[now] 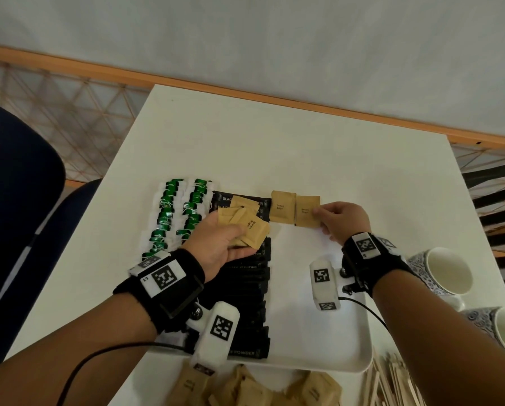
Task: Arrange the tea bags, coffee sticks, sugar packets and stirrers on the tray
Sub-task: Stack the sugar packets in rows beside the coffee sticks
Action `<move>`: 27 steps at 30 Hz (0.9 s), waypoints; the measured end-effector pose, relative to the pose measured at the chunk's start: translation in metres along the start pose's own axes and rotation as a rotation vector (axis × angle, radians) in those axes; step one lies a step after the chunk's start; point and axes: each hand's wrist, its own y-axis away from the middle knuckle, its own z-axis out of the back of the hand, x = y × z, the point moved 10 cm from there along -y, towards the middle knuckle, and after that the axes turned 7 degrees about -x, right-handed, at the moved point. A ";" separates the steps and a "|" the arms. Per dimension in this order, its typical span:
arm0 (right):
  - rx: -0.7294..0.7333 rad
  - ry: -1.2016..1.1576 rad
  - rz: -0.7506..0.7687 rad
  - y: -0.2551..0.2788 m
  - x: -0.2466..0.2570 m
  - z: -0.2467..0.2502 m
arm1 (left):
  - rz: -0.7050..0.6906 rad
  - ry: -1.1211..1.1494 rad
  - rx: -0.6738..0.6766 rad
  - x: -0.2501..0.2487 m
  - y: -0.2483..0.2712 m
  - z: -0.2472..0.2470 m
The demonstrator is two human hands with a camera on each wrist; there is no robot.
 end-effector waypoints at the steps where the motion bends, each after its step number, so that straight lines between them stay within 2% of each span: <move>1: 0.001 0.007 -0.009 0.000 -0.001 -0.001 | 0.002 -0.001 0.003 0.001 0.000 0.000; 13: -0.024 0.086 -0.002 -0.001 0.000 -0.001 | 0.002 -0.017 0.012 0.005 0.000 -0.002; 18: -0.058 -0.016 0.069 0.013 0.012 0.004 | -0.017 -0.025 -0.005 0.005 0.002 -0.001; 20: 0.051 -0.048 0.137 0.028 0.028 -0.008 | -0.020 -0.039 -0.012 0.005 0.002 -0.001; 24: 0.421 -0.109 0.144 0.071 0.052 -0.051 | -0.043 -0.079 -0.005 0.007 0.004 -0.006; 27: 0.485 -0.148 0.111 0.080 0.055 -0.058 | -0.069 -0.105 0.011 0.005 0.007 -0.010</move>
